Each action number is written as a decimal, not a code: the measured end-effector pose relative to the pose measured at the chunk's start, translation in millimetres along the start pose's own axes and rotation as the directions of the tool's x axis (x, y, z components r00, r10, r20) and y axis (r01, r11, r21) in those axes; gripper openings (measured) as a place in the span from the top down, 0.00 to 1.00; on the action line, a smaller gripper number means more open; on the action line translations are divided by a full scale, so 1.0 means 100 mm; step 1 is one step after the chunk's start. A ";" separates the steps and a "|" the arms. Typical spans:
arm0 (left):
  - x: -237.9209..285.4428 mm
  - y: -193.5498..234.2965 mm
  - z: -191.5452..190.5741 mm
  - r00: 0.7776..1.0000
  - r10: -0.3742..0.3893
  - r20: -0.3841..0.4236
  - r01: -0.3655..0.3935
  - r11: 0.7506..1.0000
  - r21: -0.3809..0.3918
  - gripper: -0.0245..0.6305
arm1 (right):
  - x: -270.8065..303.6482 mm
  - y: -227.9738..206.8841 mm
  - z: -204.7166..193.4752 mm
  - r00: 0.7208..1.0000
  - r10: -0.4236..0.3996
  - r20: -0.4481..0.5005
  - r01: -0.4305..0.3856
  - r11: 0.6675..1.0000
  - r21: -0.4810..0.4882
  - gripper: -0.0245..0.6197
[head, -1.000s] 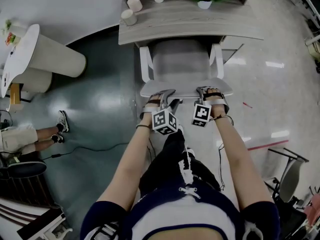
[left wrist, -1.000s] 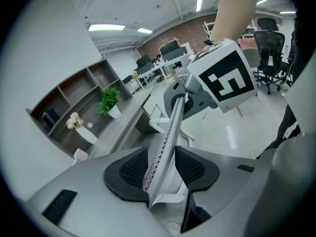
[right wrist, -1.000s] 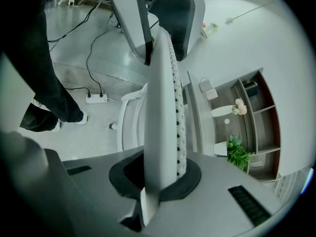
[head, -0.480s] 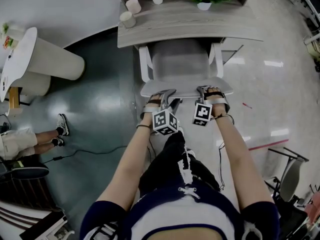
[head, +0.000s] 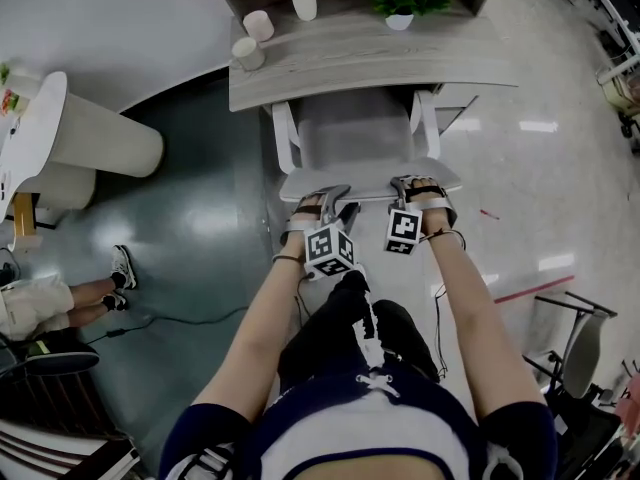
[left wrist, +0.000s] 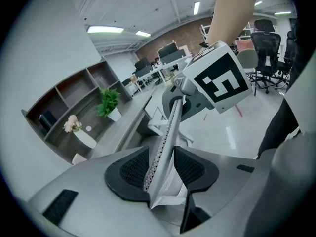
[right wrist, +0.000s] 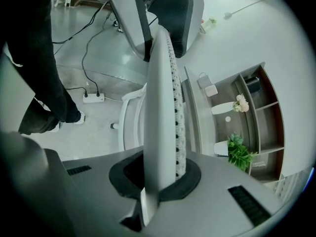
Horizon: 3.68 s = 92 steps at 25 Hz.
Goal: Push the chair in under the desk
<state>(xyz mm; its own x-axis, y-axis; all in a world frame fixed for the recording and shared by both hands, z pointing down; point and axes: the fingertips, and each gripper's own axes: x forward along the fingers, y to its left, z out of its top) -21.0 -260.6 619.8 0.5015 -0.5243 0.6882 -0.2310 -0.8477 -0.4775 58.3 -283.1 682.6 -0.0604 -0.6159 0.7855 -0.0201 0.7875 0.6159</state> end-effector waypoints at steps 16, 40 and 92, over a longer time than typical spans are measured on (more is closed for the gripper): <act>0.07 0.10 0.03 1.000 0.019 0.018 -0.019 1.000 0.018 0.71 | 0.07 -0.10 -0.05 1.000 0.005 -0.009 -0.005 1.000 0.005 0.94; 0.29 0.43 0.02 1.000 0.005 0.009 -0.005 1.000 0.008 0.72 | 0.32 -0.42 -0.08 1.000 0.012 -0.003 -0.012 1.000 0.000 0.94; 0.43 0.84 0.02 0.991 -0.133 -0.020 0.129 0.981 -0.148 0.73 | 0.16 -0.86 -0.09 0.997 -0.063 0.041 0.059 0.993 0.098 0.78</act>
<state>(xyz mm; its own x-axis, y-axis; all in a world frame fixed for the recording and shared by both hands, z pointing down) -17.7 -354.2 607.9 0.5109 -0.4081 0.7566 -0.2849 -0.9108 -0.2988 68.1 -360.9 642.8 -0.1001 -0.6631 0.7418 -0.1216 0.7481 0.6524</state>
